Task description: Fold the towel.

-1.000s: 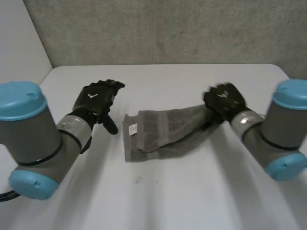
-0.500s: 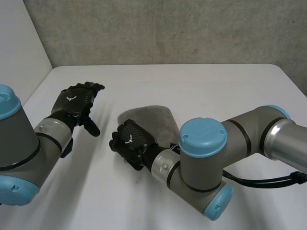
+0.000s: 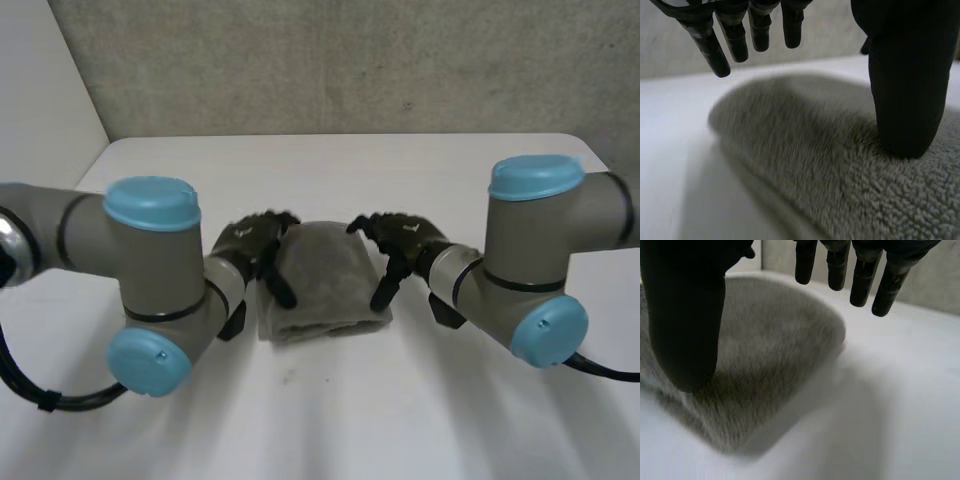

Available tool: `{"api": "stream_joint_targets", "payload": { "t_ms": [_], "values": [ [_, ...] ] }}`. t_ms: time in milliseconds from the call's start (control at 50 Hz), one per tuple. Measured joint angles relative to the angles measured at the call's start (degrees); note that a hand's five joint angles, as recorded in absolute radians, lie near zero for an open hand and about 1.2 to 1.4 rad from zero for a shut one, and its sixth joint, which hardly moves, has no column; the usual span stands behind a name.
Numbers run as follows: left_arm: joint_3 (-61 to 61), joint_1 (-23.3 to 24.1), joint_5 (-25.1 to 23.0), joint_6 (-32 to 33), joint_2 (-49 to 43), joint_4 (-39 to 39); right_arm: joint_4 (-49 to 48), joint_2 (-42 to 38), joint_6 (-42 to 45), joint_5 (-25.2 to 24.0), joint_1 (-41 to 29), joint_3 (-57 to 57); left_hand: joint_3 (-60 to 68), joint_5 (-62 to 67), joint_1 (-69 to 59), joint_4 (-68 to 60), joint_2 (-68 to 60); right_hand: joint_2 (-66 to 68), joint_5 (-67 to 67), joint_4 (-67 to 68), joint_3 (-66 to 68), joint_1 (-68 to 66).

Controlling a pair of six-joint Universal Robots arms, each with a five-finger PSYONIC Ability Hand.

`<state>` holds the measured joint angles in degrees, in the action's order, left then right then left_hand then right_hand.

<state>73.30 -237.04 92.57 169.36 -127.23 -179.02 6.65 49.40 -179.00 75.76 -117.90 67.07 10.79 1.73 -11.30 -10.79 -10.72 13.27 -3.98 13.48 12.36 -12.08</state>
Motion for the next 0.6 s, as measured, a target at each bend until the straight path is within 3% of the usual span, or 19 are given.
{"api": "stream_joint_targets", "payload": {
  "t_ms": [140,300,440,600],
  "values": [
    [1.55,-0.09,8.45,0.61,-2.14,1.57,1.90,-4.81,3.18,-1.11,-0.34,-4.46,-0.88,-0.25,0.86,0.86,0.81,0.00,0.14,0.03,0.00,0.00],
    [2.73,0.03,9.77,0.78,2.06,1.37,1.67,-1.42,4.33,-0.75,-0.83,-5.94,-0.88,-0.26,0.86,0.90,0.88,0.00,0.39,0.00,0.00,0.00],
    [1.79,-0.25,9.19,0.89,13.67,1.22,1.06,13.75,4.04,1.17,0.01,-5.26,-0.90,-0.26,0.86,0.93,0.98,0.00,0.44,-0.01,0.00,0.11],
    [-1.10,-6.02,9.18,3.07,29.17,5.87,0.85,29.09,3.75,11.44,3.84,-2.50,-0.92,-0.26,0.86,0.94,1.01,0.00,0.45,0.00,0.00,0.27]
  ]
}}
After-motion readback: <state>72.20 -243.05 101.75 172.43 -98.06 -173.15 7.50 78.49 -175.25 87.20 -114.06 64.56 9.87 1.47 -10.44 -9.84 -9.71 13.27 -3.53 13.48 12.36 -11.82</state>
